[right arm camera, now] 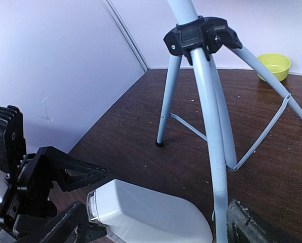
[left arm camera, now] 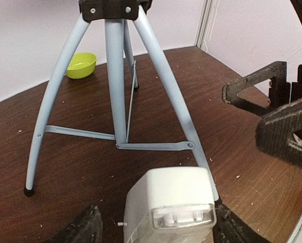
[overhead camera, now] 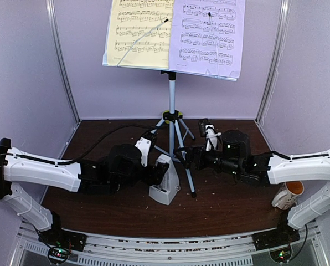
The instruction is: Set up the instrument practice props
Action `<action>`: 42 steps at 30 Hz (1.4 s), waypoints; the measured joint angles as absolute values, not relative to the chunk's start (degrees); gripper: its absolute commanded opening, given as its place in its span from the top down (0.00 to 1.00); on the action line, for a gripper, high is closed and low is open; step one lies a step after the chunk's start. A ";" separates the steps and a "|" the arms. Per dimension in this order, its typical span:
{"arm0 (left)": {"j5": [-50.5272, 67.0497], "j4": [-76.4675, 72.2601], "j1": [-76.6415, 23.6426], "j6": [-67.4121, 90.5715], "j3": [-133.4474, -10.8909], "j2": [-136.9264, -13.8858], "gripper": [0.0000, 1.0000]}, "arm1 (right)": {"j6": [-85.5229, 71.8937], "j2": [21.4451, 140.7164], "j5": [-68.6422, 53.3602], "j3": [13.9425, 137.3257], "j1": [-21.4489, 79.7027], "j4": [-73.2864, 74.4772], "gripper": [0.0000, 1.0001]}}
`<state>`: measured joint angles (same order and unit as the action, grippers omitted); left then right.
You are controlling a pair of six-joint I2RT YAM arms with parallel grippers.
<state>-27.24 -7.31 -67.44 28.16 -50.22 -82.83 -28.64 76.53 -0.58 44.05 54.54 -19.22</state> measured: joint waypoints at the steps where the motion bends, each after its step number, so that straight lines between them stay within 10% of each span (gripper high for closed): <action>1: -27.20 -7.33 -67.44 28.16 -50.22 -82.83 0.29 | -28.67 77.06 -1.10 44.51 54.54 -19.05 0.05; 25: -24.77 -10.11 -67.53 24.01 -50.37 -84.77 0.64 | -28.73 78.67 -4.16 45.56 54.22 -17.74 0.06; 42: -9.96 -17.34 -63.86 13.93 -44.25 -80.88 0.70 | -30.46 81.65 -8.47 47.05 54.11 -17.65 0.09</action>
